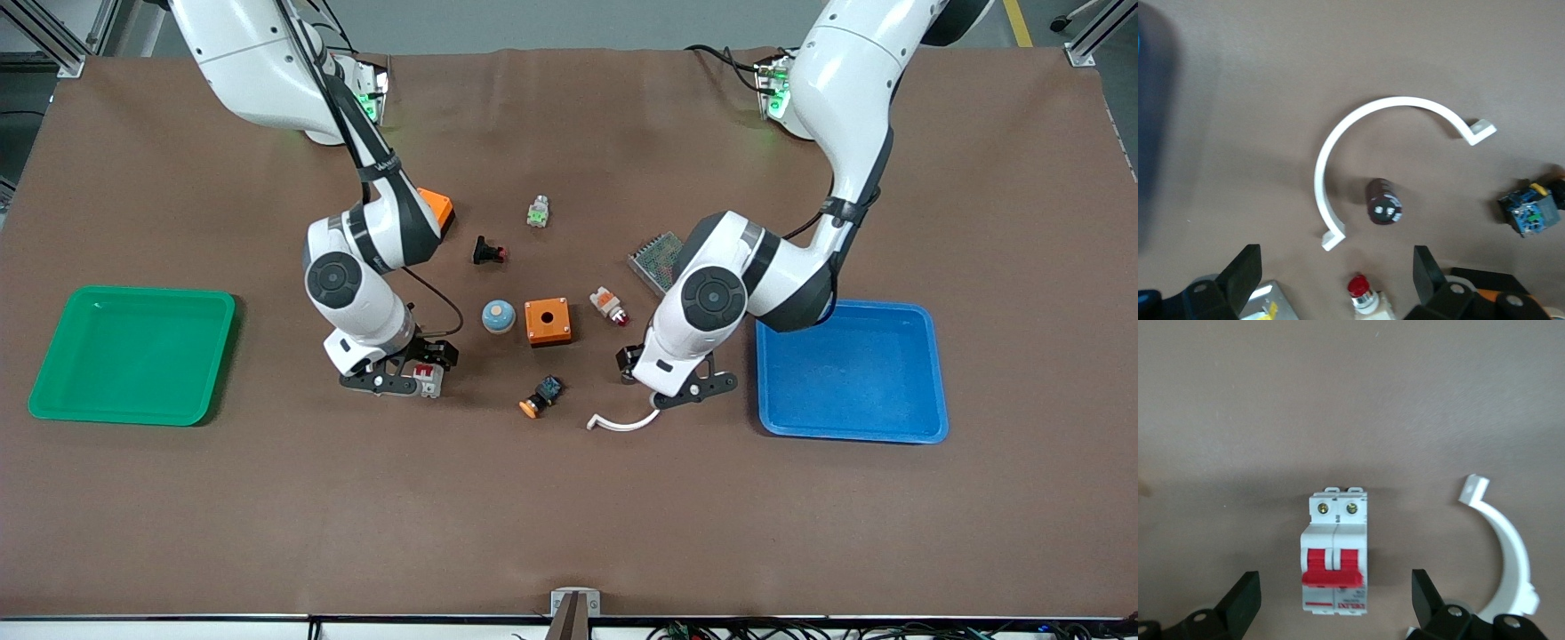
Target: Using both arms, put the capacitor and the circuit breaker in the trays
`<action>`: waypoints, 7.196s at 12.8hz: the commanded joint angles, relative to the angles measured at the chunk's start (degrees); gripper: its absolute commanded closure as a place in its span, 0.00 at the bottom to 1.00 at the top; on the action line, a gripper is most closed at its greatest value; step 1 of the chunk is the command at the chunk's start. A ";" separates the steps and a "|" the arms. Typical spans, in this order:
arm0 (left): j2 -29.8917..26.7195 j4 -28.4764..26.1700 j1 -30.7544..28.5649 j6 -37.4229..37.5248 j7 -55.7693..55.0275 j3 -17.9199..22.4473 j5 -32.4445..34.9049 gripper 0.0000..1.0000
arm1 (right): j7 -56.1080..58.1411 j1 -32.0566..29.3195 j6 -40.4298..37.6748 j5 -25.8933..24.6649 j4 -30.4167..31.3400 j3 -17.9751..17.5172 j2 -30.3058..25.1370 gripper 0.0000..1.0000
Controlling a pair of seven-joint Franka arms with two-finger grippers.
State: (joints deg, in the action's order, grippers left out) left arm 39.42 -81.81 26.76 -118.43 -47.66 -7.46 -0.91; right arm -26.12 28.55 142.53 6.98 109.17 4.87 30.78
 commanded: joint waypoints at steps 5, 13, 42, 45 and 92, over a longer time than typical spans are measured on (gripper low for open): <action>5.92 5.61 4.35 -0.05 -2.00 2.18 0.56 0.00 | -1.83 0.55 0.21 -1.36 -2.21 0.76 2.79 0.24; 10.40 5.61 4.80 -5.05 -3.83 2.45 0.92 0.07 | -2.27 -1.12 -10.28 -1.27 -7.91 1.89 1.32 1.00; 10.07 7.19 4.44 -3.32 -8.15 3.50 0.47 0.83 | 62.85 -41.03 -1.64 6.10 3.32 10.51 -1.42 0.99; 5.76 7.01 2.61 1.26 -6.40 3.33 0.65 0.83 | 62.07 -41.03 -0.24 7.52 4.20 10.51 -0.98 1.00; -16.55 -27.00 -28.25 -9.75 35.88 2.89 6.98 0.01 | 33.41 -19.49 -58.05 -3.73 -25.94 10.42 -21.72 0.00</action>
State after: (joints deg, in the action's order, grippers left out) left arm 28.96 -107.65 -1.00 -133.40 -12.44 -4.04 5.24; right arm 8.13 9.08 87.51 3.90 84.19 15.51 9.29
